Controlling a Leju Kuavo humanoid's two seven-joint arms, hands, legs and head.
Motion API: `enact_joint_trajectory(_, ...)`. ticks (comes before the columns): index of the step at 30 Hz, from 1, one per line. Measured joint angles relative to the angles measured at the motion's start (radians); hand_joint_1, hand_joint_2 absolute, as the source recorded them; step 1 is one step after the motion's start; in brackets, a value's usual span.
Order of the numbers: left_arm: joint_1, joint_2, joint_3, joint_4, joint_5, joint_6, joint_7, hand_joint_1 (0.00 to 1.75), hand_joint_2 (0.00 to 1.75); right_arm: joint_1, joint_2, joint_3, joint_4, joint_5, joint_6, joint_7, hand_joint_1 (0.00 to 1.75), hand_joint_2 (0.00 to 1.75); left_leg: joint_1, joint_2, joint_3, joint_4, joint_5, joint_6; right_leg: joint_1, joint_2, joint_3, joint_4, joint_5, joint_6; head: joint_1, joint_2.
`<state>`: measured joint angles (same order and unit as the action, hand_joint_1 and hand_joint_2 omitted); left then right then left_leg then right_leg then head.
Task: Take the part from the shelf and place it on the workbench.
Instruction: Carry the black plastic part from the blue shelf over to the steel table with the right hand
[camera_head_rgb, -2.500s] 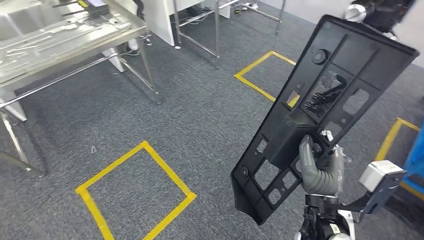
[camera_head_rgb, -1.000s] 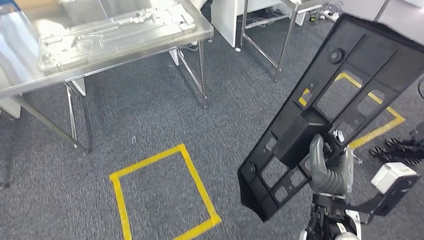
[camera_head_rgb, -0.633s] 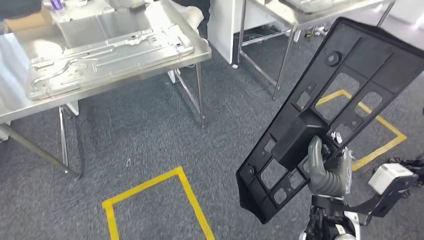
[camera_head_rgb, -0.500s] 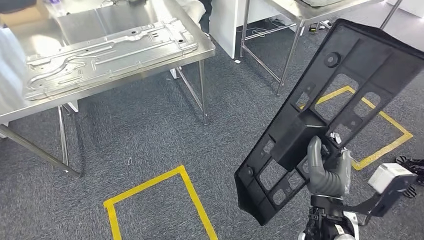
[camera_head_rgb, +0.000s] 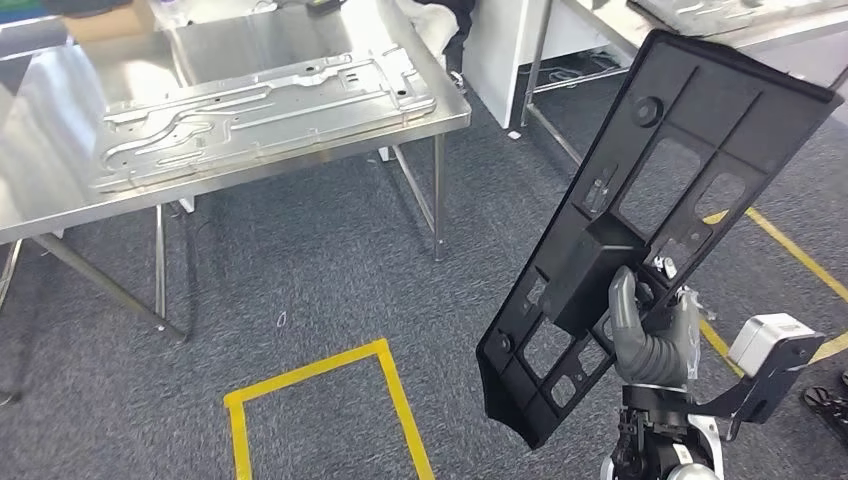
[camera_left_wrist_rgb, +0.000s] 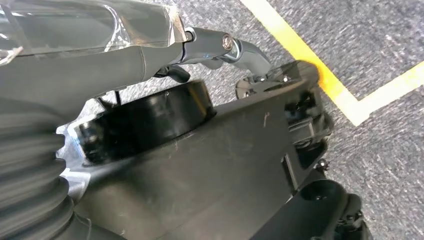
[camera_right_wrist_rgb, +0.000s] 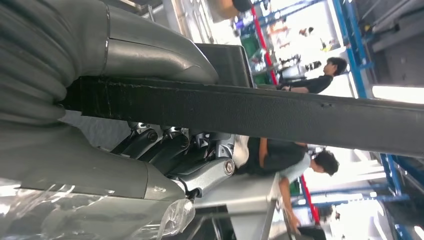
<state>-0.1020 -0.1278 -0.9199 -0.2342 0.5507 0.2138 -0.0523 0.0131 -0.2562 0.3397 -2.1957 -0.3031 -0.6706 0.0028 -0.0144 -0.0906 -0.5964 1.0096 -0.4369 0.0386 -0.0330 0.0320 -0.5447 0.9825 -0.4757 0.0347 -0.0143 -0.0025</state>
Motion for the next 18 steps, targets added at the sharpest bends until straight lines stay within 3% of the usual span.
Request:
enact_joint_trajectory(2,-0.001,-0.001,0.0,0.0,0.0,0.002,0.003,0.0,1.75,-0.004,-0.005,0.007,0.0,-0.005,0.0,0.0,1.75,1.75,0.002,0.05,-0.055,0.11,-0.052,-0.014,-0.001,-0.024,0.007,-0.004,-0.003,-0.009,-0.004,0.0)
enact_joint_trajectory(4,-0.002,-0.001,0.0,0.0,0.0,0.005,0.006,0.0,1.75,-0.004,-0.01,0.011,0.0,-0.013,0.0,-0.001,1.75,1.75,0.01,0.072,-0.128,0.246,-0.098,-0.024,0.0,-0.049,0.012,-0.004,-0.008,-0.013,-0.006,0.0)
enact_joint_trajectory(5,-0.002,-0.001,0.0,0.0,-0.001,0.007,0.007,0.0,1.75,-0.004,-0.012,0.013,0.0,-0.019,0.0,-0.002,1.75,1.75,0.013,0.076,-0.146,0.275,-0.099,-0.027,-0.001,-0.058,0.015,-0.004,-0.011,-0.013,-0.006,0.0)
enact_joint_trajectory(6,-0.001,0.0,0.0,0.0,-0.001,0.008,0.008,0.0,1.75,-0.005,-0.014,0.014,0.0,-0.026,0.0,-0.004,1.75,1.75,0.016,0.079,-0.142,0.262,-0.08,-0.029,-0.001,-0.065,0.019,-0.004,-0.015,-0.011,-0.006,0.0)
enact_joint_trajectory(8,0.002,0.0,0.0,0.0,-0.001,0.008,0.009,0.0,1.75,-0.006,-0.016,0.016,0.0,-0.039,0.0,-0.012,1.75,1.75,0.019,0.086,-0.078,0.127,-0.008,-0.028,-0.001,-0.074,0.03,-0.004,-0.022,-0.006,-0.006,0.0)
enact_joint_trajectory(10,0.004,0.001,0.0,0.0,-0.001,0.008,0.008,0.0,1.75,-0.008,-0.017,0.017,0.0,-0.049,0.0,-0.02,1.75,1.75,0.014,0.095,-0.017,0.002,0.033,-0.02,0.002,-0.079,0.036,-0.005,-0.03,0.003,-0.006,0.0)
enact_joint_trajectory(12,0.004,0.001,-0.001,0.0,-0.001,0.006,0.004,0.0,1.75,-0.008,-0.018,0.018,0.001,-0.055,0.0,-0.026,1.75,1.75,0.006,0.098,-0.002,-0.029,0.027,-0.009,0.005,-0.082,0.038,-0.01,-0.034,0.015,-0.006,0.0)
enact_joint_trajectory(15,0.004,0.001,-0.005,0.0,0.0,0.001,-0.002,0.0,1.75,-0.009,-0.02,0.021,0.001,-0.062,0.0,-0.032,1.75,1.75,0.009,0.093,0.018,-0.047,0.025,0.011,0.001,-0.071,0.043,0.002,-0.047,0.031,-0.004,0.0)
enact_joint_trajectory(16,0.003,0.001,-0.006,0.0,0.0,0.0,-0.004,0.0,1.75,-0.009,-0.02,0.022,0.002,-0.063,0.0,-0.034,1.75,1.75,0.012,0.091,0.029,-0.054,0.024,0.018,0.001,-0.06,0.027,0.04,-0.065,0.033,-0.003,0.0)
enact_joint_trajectory(18,0.002,0.001,-0.009,0.0,0.0,-0.001,-0.004,0.0,1.75,-0.007,-0.022,0.024,0.002,-0.064,0.0,-0.036,1.75,1.75,0.011,0.088,0.045,-0.059,0.016,0.03,0.003,-0.042,-0.049,0.178,-0.117,0.032,-0.001,0.0)
